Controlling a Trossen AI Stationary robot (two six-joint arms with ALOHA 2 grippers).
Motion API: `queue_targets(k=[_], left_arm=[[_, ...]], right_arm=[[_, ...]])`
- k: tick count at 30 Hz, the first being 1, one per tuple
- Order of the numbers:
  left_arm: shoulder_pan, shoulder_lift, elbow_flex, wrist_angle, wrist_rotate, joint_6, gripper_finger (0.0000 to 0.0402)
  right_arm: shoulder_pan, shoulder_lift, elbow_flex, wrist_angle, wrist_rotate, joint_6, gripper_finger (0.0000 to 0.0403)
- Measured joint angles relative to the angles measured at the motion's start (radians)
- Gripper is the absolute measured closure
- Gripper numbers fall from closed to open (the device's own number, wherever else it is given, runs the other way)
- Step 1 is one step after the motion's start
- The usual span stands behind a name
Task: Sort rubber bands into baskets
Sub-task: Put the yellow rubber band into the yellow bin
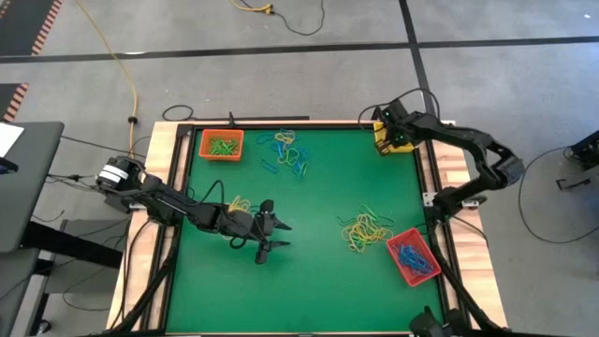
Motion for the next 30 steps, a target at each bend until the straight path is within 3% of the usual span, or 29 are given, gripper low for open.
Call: queue_targets(k=[6, 21, 30], left_arm=[[0.000, 0.000, 0.000, -0.005, 0.000, 0.002, 0.0210], [0.000, 0.000, 0.000, -0.009, 0.000, 0.003, 0.0210], [0.000, 0.000, 0.000, -0.016, 0.000, 0.003, 0.0210]], right_arm=[[-0.003, 0.000, 0.000, 0.004, -0.001, 0.002, 0.0340], [0.022, -0.068, 0.000, -0.005, -0.001, 0.011, 0.0215], [0.171, -0.233, 0.000, -0.015, -0.006, 0.068, 0.0205]])
